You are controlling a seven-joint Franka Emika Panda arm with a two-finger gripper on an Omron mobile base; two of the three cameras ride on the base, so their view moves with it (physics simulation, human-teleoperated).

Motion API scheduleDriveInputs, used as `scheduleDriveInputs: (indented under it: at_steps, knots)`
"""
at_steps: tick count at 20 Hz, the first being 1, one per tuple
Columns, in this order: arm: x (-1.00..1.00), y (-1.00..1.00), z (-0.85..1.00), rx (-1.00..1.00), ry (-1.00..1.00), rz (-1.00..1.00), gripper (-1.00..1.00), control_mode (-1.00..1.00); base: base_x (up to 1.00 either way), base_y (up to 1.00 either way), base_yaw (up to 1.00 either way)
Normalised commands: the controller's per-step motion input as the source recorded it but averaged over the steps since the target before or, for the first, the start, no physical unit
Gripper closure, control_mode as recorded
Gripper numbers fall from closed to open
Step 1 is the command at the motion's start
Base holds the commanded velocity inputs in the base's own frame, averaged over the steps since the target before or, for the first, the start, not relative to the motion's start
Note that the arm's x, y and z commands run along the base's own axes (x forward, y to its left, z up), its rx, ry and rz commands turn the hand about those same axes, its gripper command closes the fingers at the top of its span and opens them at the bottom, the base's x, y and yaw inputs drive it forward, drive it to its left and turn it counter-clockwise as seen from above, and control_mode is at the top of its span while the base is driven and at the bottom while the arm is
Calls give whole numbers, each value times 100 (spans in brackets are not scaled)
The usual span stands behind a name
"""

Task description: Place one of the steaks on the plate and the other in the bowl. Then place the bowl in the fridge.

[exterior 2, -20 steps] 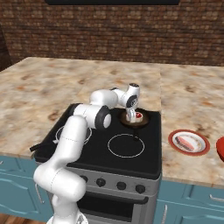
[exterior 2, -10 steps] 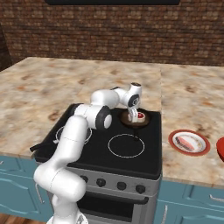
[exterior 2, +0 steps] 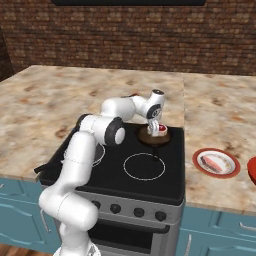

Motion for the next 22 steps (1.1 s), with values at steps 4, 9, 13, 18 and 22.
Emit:
scheduleDriveInputs:
  at_steps: [4,9,13,18,22]
  knots:
    - [-69,1,57,0,-22,-3,100,-100,0,0,0]
    - [-95,19,39,0,-17,0,100,-100,0,0,0]
    - [-94,21,74,0,-24,0,100,-100,0,0,0]
    - [-85,25,94,0,-15,0,100,-100,0,0,0]
    - [-71,23,64,-2,2,0,100,-100,0,0,0]
